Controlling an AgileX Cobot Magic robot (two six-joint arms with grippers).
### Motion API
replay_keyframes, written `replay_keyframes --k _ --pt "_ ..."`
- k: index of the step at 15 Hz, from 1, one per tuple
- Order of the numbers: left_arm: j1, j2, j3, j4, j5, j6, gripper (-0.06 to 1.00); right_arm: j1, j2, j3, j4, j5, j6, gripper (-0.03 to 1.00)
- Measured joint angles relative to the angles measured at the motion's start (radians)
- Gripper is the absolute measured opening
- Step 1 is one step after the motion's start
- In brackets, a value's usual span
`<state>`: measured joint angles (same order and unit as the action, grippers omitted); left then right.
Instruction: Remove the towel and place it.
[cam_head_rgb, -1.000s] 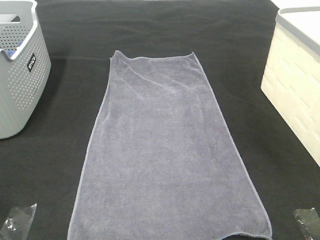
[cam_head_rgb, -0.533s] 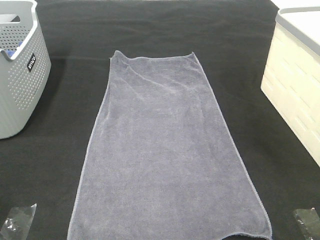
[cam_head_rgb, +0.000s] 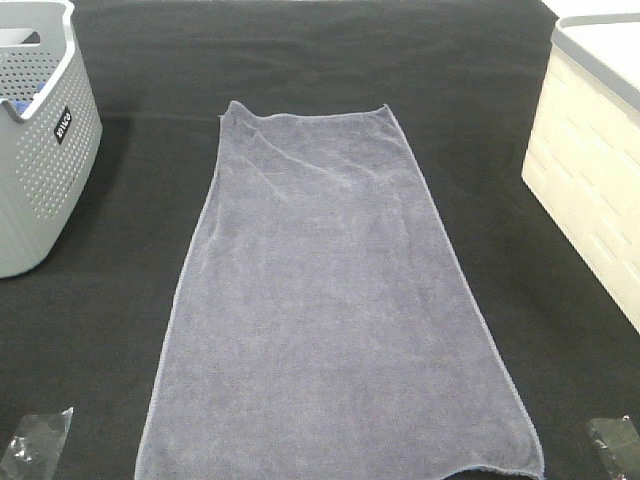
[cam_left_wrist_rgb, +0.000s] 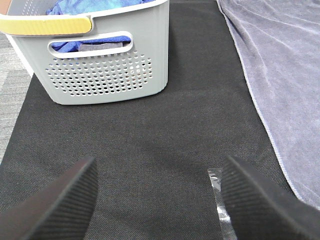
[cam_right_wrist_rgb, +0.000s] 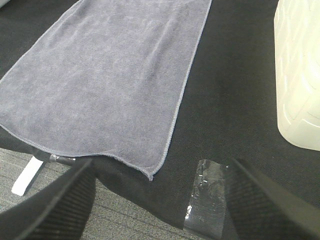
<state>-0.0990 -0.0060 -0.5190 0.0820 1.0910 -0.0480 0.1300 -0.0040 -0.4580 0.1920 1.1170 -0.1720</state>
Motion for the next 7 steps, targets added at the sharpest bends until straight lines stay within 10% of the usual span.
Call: replay_keyframes --k 7 --pt "0.0 0.0 0.0 -0.002 0.0 0.001 0.66 0.0 0.0 0.0 0.013 0.0 0.0 0.72"
